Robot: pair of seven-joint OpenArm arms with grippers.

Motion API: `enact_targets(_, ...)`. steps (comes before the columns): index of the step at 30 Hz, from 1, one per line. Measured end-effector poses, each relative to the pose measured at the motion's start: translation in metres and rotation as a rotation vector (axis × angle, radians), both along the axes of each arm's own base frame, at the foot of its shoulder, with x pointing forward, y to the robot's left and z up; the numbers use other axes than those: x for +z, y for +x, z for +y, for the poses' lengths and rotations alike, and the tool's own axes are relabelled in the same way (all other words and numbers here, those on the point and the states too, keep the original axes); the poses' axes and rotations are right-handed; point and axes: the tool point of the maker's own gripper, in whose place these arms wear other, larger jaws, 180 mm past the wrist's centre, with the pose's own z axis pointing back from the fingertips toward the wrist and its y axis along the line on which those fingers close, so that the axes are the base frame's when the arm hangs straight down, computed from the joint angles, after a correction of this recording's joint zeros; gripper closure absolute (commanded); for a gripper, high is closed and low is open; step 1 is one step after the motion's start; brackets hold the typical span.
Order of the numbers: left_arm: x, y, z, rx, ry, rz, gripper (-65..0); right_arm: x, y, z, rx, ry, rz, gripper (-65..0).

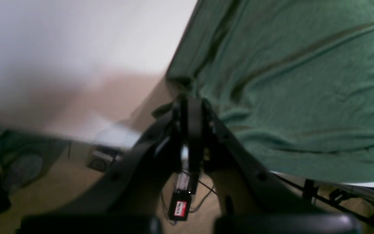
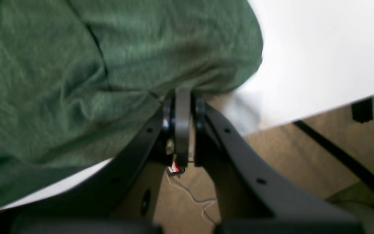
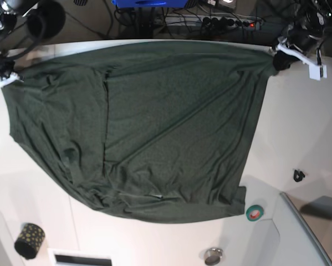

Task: Layout the t-shirt on the table in an organized manner, then fold the t-shirt properly
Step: 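Regrasp the shirt edge with the right gripper, then pull the shirt edge taut with both grippers, stretching it apart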

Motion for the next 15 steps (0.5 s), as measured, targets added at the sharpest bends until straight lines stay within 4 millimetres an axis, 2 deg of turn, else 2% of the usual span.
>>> enact_targets(3, -0.006, 0.005, 0.002, -0.024, 0.029, 0.052, 0.0, -0.005, 0.012, 0.005, 0.004, 0.024, 0.007, -0.9)
enact_targets(9, -0.007, 0.020, 0.001, -0.019, 0.017, 0.040, 0.0, -0.014, 0.029, 0.010, -0.031, 0.078, 0.000, -0.9)
enact_targets(13, -0.008, 0.019, 0.003, -0.020, 0.029, 0.049, 0.0, -0.009, 0.035, 0.001, -0.030, 0.061, -0.007, -1.4)
enact_targets(15, -0.008, 0.018, 0.003, -0.022, 0.028, 0.052, 0.0, -0.005, 0.029, -0.004, -0.034, 0.040, -0.009, -3.0)
